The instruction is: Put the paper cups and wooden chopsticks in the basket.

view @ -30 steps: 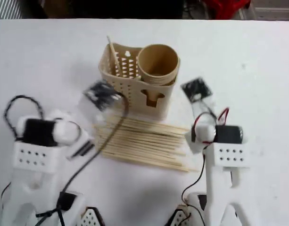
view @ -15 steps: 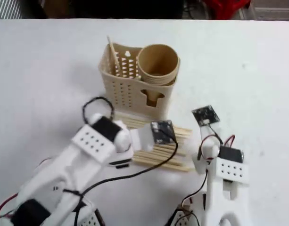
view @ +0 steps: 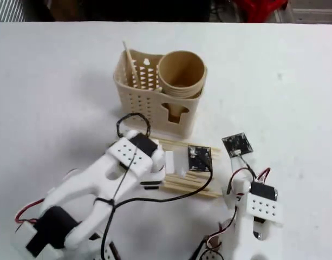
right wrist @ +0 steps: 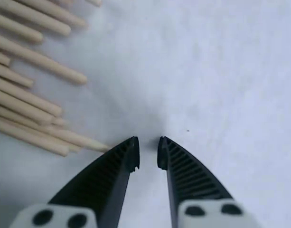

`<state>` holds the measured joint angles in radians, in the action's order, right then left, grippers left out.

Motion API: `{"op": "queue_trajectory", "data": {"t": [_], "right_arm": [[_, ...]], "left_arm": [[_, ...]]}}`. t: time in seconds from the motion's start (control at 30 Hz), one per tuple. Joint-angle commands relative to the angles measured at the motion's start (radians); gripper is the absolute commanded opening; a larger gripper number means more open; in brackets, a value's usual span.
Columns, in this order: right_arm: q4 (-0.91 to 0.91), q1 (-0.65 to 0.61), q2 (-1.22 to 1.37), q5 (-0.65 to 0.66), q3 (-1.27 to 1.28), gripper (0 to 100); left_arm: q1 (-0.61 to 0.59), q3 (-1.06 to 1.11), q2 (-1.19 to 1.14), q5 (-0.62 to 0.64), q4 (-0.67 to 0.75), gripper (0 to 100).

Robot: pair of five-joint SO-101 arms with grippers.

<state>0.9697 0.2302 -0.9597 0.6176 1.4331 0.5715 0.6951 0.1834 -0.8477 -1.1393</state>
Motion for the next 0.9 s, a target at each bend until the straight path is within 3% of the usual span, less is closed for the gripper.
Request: {"op": "queue_trajectory", "data": {"t": [0.0,0.53,0.87], "right_arm": [[-0.012,0.004,-0.028,0.011,0.005,8.4],[-0.012,0.002,-0.054,0.012,0.02,8.7],[-0.012,0.001,-0.054,0.012,0.021,8.7]], "left_arm": [[0.012,-0.008,-0.068,-0.003,0.068,16],[0.005,0.003,-0.127,-0.003,0.141,16],[0.012,0.037,-0.127,-0.009,0.149,10]]}}
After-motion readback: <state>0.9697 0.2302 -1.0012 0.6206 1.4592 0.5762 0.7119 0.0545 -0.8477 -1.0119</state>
